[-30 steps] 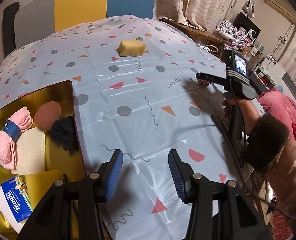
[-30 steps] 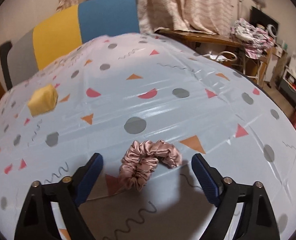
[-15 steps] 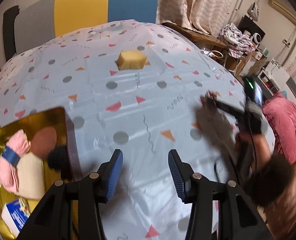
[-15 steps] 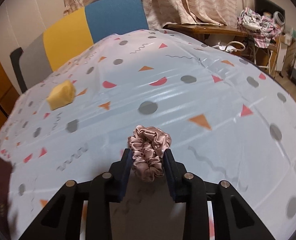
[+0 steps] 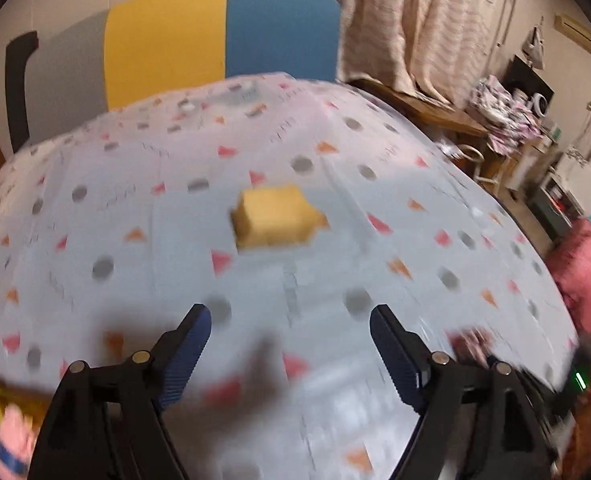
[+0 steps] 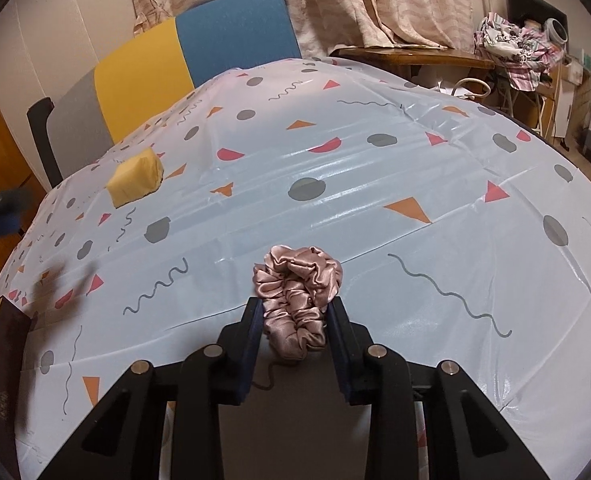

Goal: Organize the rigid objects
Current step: 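Grasp the yellow sponge with the left gripper while the right gripper holds the scrunchie, then carry the yellow sponge into the gold tray and open the left gripper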

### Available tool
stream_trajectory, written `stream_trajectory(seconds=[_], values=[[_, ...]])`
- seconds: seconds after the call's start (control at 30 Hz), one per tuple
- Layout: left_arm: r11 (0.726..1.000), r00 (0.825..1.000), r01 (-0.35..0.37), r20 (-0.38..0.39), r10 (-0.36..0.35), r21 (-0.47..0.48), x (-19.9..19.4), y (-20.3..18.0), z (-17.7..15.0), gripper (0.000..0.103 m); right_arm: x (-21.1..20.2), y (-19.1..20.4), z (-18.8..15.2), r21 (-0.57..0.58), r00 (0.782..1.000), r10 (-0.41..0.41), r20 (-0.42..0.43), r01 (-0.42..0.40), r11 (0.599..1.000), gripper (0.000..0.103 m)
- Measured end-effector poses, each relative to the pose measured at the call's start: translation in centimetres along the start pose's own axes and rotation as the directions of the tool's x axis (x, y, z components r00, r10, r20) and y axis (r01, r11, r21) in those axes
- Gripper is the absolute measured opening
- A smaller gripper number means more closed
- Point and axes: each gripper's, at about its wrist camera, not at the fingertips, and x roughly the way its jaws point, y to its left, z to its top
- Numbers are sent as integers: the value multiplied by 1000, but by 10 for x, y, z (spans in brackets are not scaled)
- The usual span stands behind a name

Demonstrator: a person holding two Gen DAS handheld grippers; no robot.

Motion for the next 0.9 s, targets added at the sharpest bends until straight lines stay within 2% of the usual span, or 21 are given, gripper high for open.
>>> stream_trajectory(seconds=[0.17,0.2,0.27,0.5,0.6,0.67,0.7,0.73,0.9], values=[[996,996,-87,17,86,5,57,5,35,86,1,0,-1,2,1000,3,8,-3,1000,33],[996,995,-93,28,93,0,64,5,40,89,1,-1,-1,5,1000,6,10,-6,1000,33],[996,995,-89,42,89,7,82,4,49,103,0,-2,-2,13,1000,15,14,-15,1000,33],[987,990,-141,8,141,78,126,-11,66,103,0,-6,-3,34,999,36,24,-37,999,33],[969,978,-206,19,206,134,137,-13,66,103,0,-6,-3,38,999,37,27,-39,999,33],[972,983,-178,-6,181,153,142,-10,65,97,0,-5,-3,37,999,34,28,-35,999,33],[971,983,-175,-32,182,160,146,-9,64,78,0,-5,-3,34,999,31,28,-32,999,33],[972,981,-177,-49,186,155,147,-7,63,75,0,-4,-3,32,999,28,28,-29,999,33],[988,990,-124,-61,129,87,133,5,59,73,1,-4,-3,28,999,24,28,-25,999,33]])
